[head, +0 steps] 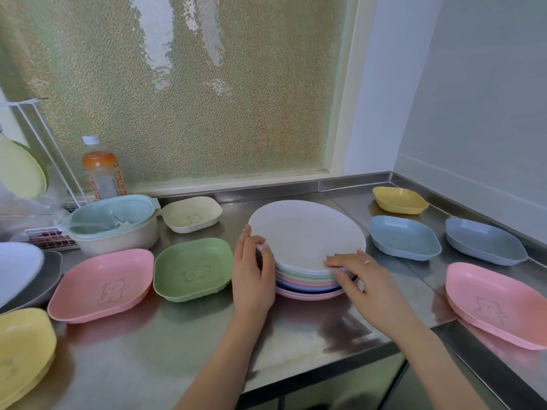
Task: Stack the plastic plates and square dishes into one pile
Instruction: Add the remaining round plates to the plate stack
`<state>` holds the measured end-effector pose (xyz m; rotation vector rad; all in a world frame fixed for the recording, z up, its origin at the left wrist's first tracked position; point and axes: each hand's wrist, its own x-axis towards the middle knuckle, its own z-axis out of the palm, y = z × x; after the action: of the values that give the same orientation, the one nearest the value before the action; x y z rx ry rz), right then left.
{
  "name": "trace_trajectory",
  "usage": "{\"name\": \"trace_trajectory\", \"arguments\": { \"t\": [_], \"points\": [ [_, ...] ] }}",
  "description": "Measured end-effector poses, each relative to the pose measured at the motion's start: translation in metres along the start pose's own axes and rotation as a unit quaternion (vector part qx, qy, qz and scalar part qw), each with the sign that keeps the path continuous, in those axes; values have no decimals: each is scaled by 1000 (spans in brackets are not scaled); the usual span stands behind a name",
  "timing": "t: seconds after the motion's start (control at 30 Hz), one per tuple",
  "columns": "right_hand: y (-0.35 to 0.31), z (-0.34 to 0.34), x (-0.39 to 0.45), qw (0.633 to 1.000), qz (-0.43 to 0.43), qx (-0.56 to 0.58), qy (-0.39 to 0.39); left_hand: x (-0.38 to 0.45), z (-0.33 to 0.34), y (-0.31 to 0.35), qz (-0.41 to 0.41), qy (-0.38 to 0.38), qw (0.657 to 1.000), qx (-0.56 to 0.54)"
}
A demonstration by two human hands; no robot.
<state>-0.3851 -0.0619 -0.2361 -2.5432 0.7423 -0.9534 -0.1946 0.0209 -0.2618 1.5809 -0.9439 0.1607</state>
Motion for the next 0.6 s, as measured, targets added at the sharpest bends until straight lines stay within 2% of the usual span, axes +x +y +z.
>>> {"name": "trace_trajectory", "arguments": {
  "t": [0.3,0.47,0.6],
  "points": [
    [-12,6,-2,999,14,-10,31,-4,-5,9,15,4,999,34],
    [-44,17,-2,997,36,51,39,-13,-46,22,20,60,998,5],
    [-92,45,9,991,-86,86,57,-10,-108,20,23,110,991,76]
  ]
}}
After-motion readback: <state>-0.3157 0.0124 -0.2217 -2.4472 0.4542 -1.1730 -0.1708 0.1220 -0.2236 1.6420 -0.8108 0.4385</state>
